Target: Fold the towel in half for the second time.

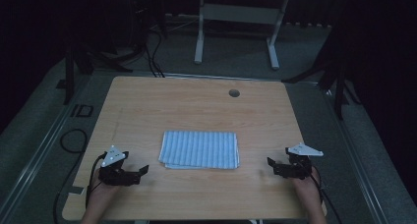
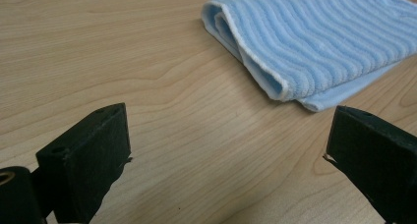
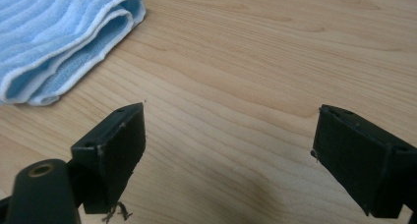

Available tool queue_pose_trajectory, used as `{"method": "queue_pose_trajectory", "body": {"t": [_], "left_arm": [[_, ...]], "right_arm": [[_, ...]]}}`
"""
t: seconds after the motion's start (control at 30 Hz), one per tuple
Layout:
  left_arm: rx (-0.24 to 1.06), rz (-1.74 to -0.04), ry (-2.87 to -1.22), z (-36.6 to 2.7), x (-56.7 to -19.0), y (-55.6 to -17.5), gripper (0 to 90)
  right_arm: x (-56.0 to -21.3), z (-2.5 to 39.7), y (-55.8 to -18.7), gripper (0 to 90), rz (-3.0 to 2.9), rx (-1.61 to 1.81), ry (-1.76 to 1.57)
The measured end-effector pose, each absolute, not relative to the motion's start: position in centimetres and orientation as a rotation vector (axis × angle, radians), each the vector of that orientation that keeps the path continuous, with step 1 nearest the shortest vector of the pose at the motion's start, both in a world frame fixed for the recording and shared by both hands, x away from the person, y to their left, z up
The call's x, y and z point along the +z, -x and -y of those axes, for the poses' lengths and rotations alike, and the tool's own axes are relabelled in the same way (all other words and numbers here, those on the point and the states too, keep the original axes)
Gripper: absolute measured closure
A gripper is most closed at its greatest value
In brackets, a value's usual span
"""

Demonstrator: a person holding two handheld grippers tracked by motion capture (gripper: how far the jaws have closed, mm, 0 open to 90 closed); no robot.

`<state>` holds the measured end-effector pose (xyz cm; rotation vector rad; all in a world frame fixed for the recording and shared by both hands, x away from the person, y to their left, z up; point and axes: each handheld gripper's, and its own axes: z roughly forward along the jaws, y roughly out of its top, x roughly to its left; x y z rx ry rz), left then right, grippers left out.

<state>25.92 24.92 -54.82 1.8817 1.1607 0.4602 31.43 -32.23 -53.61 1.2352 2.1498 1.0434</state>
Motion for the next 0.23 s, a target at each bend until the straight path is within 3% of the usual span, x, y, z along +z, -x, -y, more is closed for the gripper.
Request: {"method": "queue_pose_trajectory", "body": {"t": [0.23], "left_arm": [[0.456, -1.157, -1.878, -25.0, -54.82, -25.87, 2.8]], "right_arm": [[-53.61, 32.13, -31.39, 12.4, -2.149, 1.047, -1.214]]}}
